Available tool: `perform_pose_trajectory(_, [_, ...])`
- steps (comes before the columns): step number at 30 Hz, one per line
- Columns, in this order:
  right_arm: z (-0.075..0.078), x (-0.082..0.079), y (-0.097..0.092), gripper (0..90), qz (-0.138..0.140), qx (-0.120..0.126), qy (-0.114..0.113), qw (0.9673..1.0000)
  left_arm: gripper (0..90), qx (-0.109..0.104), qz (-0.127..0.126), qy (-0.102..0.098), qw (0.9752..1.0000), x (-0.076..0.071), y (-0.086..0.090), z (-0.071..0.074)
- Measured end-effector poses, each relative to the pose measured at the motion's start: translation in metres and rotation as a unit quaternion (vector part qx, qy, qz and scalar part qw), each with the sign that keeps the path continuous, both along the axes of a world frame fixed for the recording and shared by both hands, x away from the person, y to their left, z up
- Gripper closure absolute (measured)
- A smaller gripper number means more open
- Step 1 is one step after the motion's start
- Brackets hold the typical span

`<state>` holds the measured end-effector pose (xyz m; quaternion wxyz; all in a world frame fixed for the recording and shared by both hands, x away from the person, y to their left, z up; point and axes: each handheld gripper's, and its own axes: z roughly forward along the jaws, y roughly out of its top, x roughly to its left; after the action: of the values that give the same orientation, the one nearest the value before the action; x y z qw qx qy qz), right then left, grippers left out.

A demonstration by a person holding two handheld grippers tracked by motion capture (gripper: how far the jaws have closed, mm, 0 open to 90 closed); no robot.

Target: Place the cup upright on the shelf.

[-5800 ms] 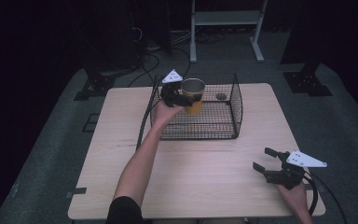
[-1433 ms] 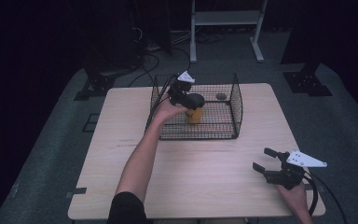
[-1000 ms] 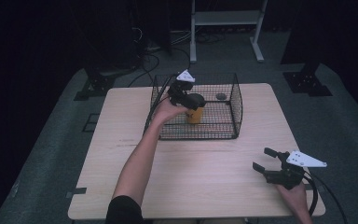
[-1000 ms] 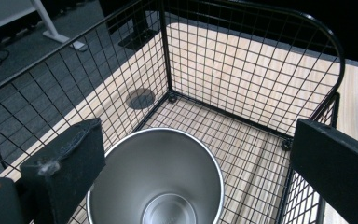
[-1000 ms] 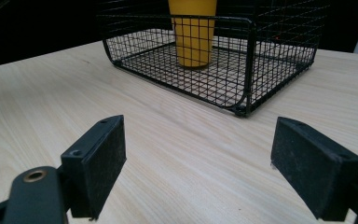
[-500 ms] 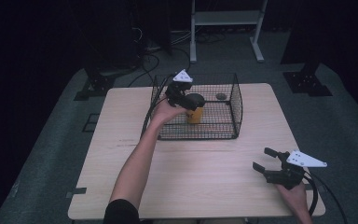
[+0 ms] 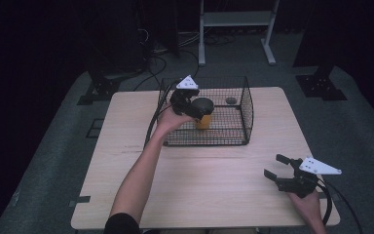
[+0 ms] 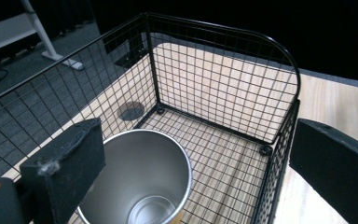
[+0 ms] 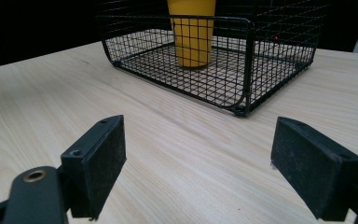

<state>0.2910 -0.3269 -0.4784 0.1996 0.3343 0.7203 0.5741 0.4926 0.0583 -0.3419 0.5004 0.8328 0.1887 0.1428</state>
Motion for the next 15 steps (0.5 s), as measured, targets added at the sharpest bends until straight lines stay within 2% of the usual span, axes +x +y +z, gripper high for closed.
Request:
perform_pose_trajectory(6, [0.000,0.000,0.000,16.8,0.001,0.000,0.001,1.0000,2.7,-0.005,-0.005,-0.011,0.9999,-0.010,0.001,0.003])
perform_pose_trajectory(15, [0.000,0.000,0.000,16.7,0.000,-0.001,0.001,1.0000,2.7,-0.018,-0.008,-0.016,0.9997,-0.021,0.008,0.000])
